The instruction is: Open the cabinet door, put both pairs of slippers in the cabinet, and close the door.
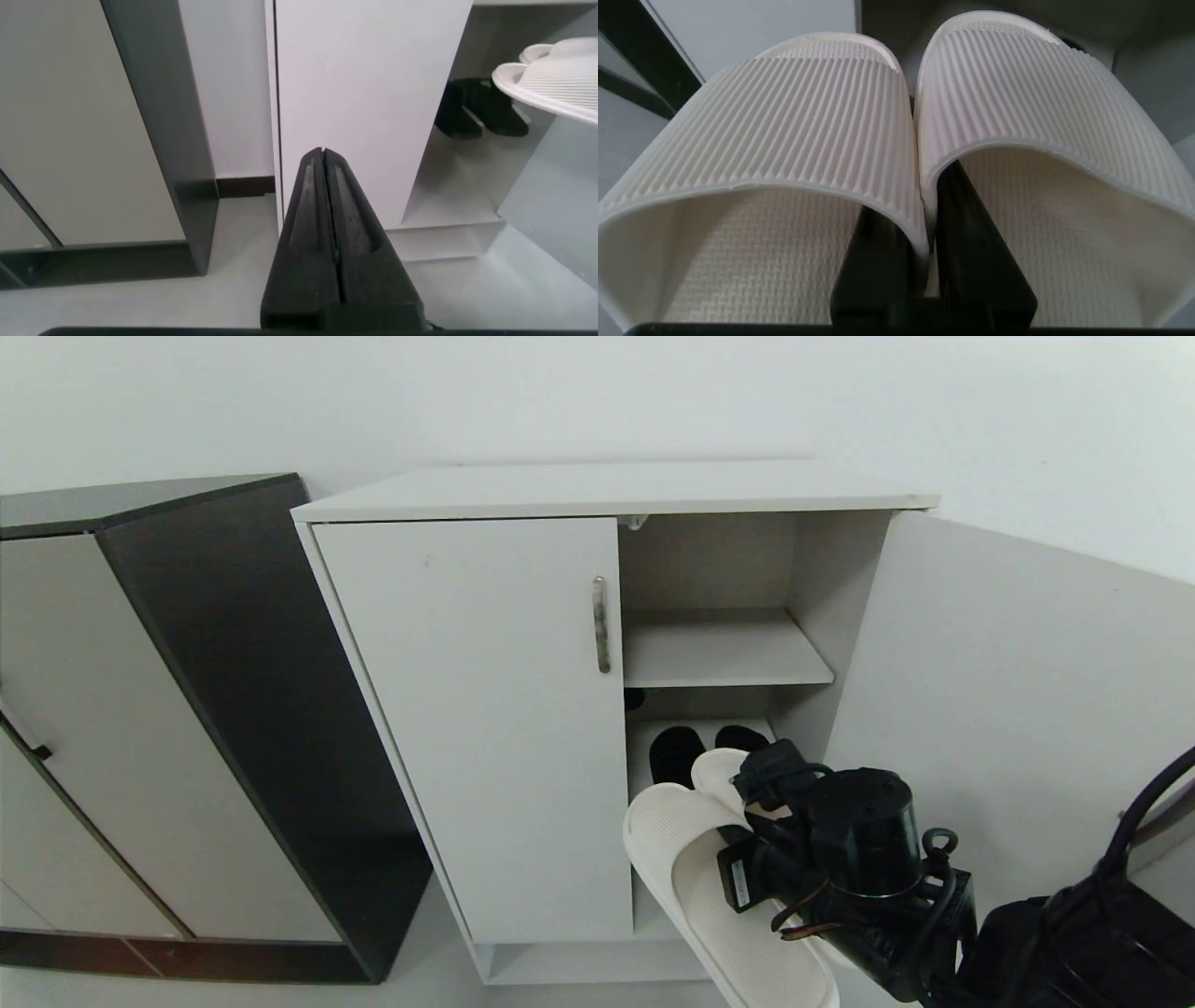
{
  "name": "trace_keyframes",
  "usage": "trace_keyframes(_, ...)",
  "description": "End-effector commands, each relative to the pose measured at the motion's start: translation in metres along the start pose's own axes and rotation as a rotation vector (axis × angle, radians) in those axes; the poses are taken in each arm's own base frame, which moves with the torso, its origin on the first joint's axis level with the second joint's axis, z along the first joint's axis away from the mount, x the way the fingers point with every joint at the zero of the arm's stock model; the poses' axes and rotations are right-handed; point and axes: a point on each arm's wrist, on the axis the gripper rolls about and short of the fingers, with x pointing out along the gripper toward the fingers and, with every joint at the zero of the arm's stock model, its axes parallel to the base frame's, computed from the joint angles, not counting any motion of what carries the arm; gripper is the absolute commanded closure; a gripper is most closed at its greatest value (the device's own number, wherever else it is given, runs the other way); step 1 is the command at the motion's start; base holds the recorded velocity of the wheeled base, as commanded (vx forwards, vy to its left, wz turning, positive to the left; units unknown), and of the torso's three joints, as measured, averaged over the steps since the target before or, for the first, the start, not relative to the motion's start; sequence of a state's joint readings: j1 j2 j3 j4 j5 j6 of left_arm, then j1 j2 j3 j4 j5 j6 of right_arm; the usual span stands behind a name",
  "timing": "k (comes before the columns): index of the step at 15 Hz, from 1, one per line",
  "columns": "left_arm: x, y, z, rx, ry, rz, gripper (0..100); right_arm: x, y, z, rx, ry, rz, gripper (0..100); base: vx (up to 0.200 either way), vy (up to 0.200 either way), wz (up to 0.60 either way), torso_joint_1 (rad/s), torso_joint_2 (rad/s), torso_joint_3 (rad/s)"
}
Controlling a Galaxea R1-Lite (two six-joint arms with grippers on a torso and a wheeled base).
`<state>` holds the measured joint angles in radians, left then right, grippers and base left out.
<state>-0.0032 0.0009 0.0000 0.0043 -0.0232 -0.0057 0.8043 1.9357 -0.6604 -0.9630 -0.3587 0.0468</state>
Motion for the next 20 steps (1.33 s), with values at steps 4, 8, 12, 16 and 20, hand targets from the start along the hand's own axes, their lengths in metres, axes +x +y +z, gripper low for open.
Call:
trace_keyframes(4, 0.0, 0.0, 0.0, 0.0, 0.001, 0.0, 100, 0.0, -0.004, -0.005, -0.021, 0.019, -0.007, 100, 0.0, 0.0, 0.0, -0.01, 0.24, 0.226)
trace_keyframes(8, 0.0, 0.0, 0.0, 0.0, 0.001, 0.0, 100, 0.0, -0.005, -0.006, -0.067, 0.022, -0.016, 100, 0.0, 0.0, 0.0, 0.001, 0.01, 0.01)
trace_keyframes(12, 0.0, 0.0, 0.0, 0.001, 0.001, 0.002, 100, 0.007, -0.003, 0.011, -0.026, -0.021, -0.055, 100, 0.0, -0.1, 0.0, -0.001, 0.0, 0.0)
trace_keyframes(16, 0.0, 0.0, 0.0, 0.001, 0.001, 0.002, 100, 0.004, 0.02, 0.034, 0.037, -0.049, -0.14, 100, 0.0, -0.15, 0.0, 0.002, 0.0, 0.002)
trace_keyframes(20, 0.0, 0.0, 0.0, 0.001, 0.001, 0.002, 100, -0.023, 0.053, 0.068, 0.09, -0.079, -0.146, 100, 0.0, 0.0, 0.0, 0.0, 0.0, 0.0)
